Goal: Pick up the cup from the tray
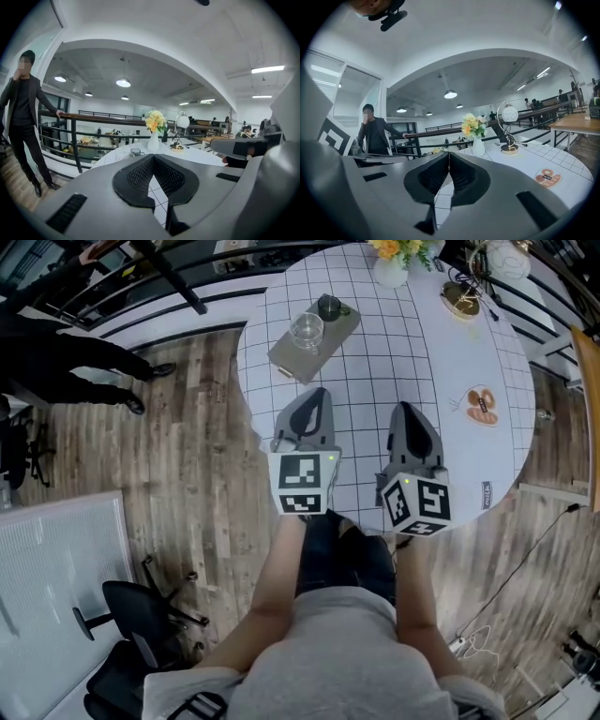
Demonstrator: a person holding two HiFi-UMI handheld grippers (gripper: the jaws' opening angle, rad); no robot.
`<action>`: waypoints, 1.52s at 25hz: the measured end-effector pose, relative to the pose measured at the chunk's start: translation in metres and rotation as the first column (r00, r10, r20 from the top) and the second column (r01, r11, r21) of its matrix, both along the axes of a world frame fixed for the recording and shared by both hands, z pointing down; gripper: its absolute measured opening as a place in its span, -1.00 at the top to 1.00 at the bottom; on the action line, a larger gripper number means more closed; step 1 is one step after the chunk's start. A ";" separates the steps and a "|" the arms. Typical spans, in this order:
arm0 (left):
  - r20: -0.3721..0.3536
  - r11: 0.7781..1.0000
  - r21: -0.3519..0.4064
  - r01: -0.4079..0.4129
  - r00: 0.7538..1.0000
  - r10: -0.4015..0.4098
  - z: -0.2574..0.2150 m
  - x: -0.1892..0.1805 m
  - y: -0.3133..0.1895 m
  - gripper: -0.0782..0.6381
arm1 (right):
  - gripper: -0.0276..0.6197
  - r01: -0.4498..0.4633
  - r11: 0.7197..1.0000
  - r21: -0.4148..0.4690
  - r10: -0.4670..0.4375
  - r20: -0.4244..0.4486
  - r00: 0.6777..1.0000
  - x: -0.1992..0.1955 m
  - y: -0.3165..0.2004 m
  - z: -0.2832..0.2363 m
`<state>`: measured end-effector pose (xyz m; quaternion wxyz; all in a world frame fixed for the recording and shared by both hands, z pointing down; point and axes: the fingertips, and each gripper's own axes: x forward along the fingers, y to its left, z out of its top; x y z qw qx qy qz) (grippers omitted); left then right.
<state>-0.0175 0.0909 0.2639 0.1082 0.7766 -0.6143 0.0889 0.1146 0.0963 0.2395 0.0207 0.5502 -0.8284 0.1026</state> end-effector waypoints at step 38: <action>0.063 0.983 -0.054 0.176 0.983 -0.173 0.034 -0.108 -0.062 0.76 | 0.89 0.247 0.964 -0.098 -0.251 -0.022 0.968 -0.088 -0.096 0.058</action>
